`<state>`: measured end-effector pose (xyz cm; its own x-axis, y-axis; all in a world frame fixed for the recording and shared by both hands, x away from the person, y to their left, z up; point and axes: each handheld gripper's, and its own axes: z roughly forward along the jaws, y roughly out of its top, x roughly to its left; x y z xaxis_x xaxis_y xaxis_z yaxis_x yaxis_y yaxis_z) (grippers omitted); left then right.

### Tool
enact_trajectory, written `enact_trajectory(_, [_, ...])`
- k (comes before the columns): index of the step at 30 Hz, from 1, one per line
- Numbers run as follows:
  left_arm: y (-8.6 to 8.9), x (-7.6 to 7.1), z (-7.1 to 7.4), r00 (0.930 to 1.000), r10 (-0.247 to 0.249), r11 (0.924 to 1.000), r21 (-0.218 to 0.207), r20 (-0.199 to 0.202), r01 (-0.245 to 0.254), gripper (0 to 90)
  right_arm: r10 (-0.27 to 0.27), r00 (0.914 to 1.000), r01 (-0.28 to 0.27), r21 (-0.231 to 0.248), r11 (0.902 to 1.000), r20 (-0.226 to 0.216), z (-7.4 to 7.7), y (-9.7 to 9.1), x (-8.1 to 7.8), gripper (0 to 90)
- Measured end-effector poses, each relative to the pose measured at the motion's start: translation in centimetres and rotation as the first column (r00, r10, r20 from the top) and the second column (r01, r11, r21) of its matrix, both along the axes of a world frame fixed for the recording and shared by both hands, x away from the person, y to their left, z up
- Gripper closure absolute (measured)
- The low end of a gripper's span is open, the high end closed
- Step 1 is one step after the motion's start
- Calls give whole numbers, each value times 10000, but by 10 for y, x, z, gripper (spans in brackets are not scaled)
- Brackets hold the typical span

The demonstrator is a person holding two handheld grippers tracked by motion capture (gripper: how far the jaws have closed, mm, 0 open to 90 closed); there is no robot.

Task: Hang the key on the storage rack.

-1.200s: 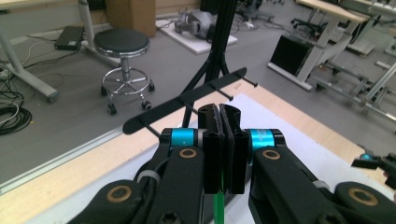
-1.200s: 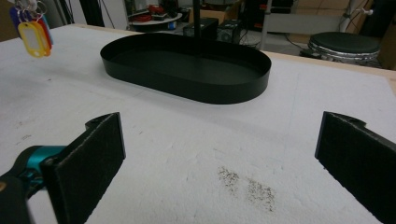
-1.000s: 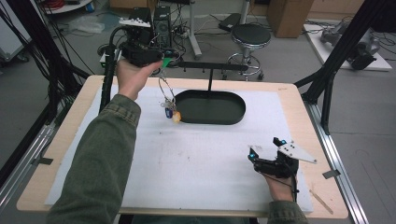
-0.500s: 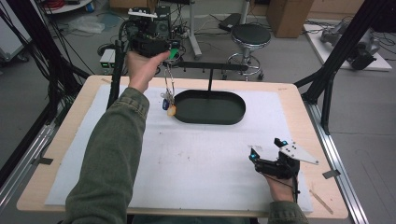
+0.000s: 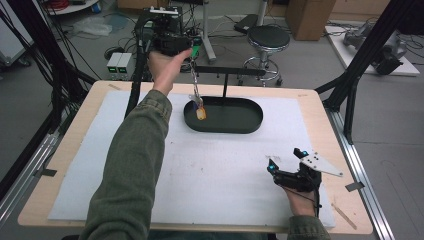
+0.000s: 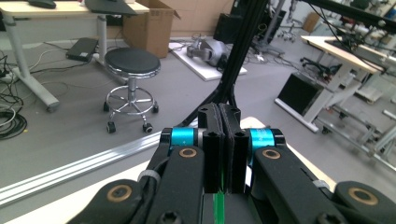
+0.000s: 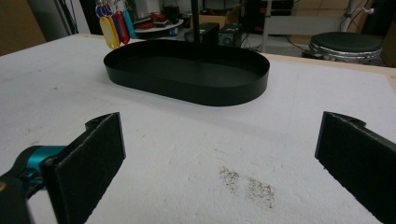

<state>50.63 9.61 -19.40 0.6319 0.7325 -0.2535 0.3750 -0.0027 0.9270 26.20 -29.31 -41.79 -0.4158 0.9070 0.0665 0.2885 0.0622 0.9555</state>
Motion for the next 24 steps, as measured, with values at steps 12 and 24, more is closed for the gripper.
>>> enact_trajectory(12, [-12, 21, -17, 9980, 472, 9988, -126, -429, -478, 878, -95, 10000, 95, 112, 9999, 29, -1, -3, -1, 5])
enact_trajectory(24, [-26, 33, -37, 9943, 651, 9965, -464, -848, -692, 878, -123, 9999, 121, 152, 9998, 75, -1, -4, 0, 5])
